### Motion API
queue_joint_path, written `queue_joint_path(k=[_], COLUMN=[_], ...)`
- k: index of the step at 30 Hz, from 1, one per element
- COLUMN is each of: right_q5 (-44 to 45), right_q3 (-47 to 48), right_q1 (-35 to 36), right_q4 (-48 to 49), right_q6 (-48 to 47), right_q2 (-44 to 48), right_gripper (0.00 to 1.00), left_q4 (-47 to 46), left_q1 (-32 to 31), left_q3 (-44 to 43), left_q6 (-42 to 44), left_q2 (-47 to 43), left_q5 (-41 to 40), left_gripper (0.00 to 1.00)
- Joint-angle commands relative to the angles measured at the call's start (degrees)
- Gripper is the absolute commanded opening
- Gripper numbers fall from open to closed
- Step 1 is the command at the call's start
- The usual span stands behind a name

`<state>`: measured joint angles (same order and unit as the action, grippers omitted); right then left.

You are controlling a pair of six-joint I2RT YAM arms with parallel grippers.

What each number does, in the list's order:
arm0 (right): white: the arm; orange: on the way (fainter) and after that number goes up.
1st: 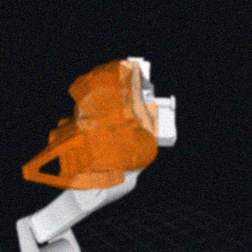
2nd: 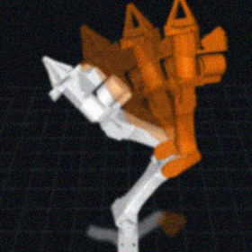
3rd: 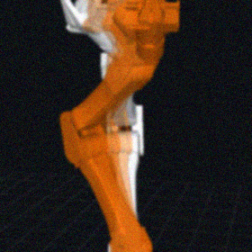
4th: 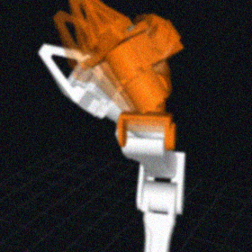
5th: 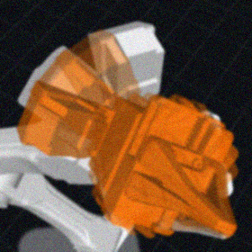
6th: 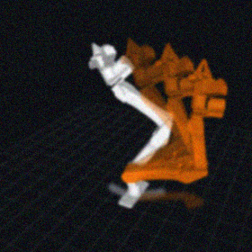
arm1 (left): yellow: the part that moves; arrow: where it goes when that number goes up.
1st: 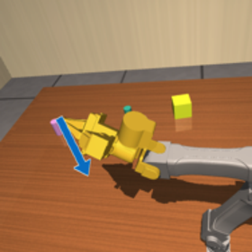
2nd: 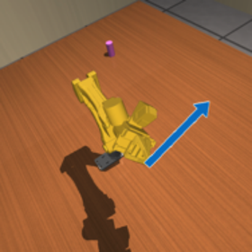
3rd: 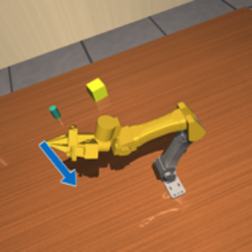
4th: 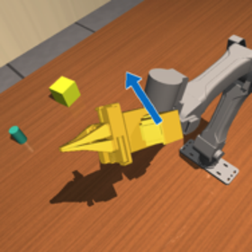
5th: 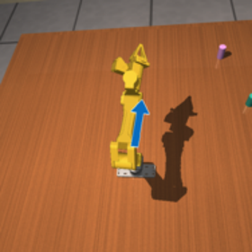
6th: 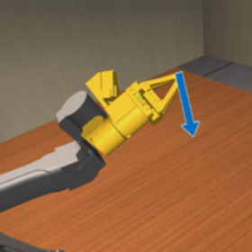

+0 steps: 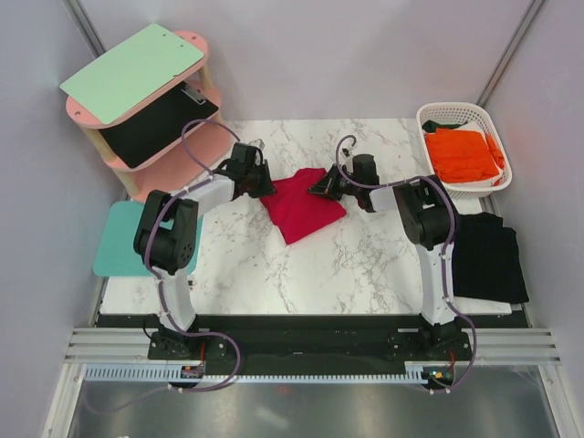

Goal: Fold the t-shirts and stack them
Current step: Smooth out wrinkles on the folded tshirt

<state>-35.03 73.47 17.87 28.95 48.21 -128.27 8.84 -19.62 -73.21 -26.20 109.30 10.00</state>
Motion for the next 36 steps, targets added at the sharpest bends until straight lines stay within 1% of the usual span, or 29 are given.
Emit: queue_joint_path(k=[1,6,10,13,15,18,21,22,26,30,33,35,36], right_q5=[-7.2,-6.1,-4.2,-1.1,2.6,6.8,10.3,10.9,12.1,13.0,15.7,19.2,20.3], right_q3=[-0.1,-0.9,0.3,1.5,2.4,3.6,3.4,3.4,3.4,5.0,7.3,7.3,6.4], right_q1=[0.0,0.1,0.1,-0.1,-0.2,-0.9,-1.6,-2.0,-3.5,-4.2,-4.2,-4.2,-4.2], right_q4=[9.4,4.3,0.2,-2.6,-4.4,-5.9,-5.4,-5.2,-2.2,-1.8,-5.6,-8.5,-9.3], right_q6=[6.3,2.6,-1.0,-3.6,-5.7,-6.6,-6.8,-6.8,-5.7,-5.5,-8.1,-11.0,-12.1], right_q2=[0.4,2.0,1.0,-0.8,-2.3,-3.9,-3.9,-3.8,-3.1,-3.0,-2.3,0.0,1.3], right_gripper=[0.0,0.0,0.0,0.0,0.0,0.0,0.0,0.0,0.0,0.0,0.0,0.0,0.0], left_q4=[-3.0,-1.3,1.6,2.8,3.5,4.8,5.7,5.7,5.9,6.1,6.1,6.1,5.9], left_q1=[-0.1,0.0,0.0,0.2,0.4,0.5,0.9,1.1,1.4,1.4,1.4,1.5,1.5], left_q3=[-5.7,-8.7,-9.8,-10.0,-9.8,-9.2,-8.5,-8.4,-8.4,-8.4,-8.0,-7.1,-6.6], left_q6=[-3.4,-3.0,-2.0,-1.5,-1.4,-0.5,0.0,0.3,1.1,1.0,1.1,1.3,1.3], left_q2=[5.5,9.5,11.0,11.4,11.5,11.2,11.0,11.1,12.0,11.9,11.2,9.5,8.7], left_q5=[4.2,0.6,-3.1,-5.0,-6.1,-8.5,-9.9,-11.5,-10.9,-10.6,-10.3,-10.3,-9.0], left_gripper=[0.02,0.02,0.02,0.02,0.02,0.02,0.02,0.02,0.02,0.02,0.02,0.02,0.02])
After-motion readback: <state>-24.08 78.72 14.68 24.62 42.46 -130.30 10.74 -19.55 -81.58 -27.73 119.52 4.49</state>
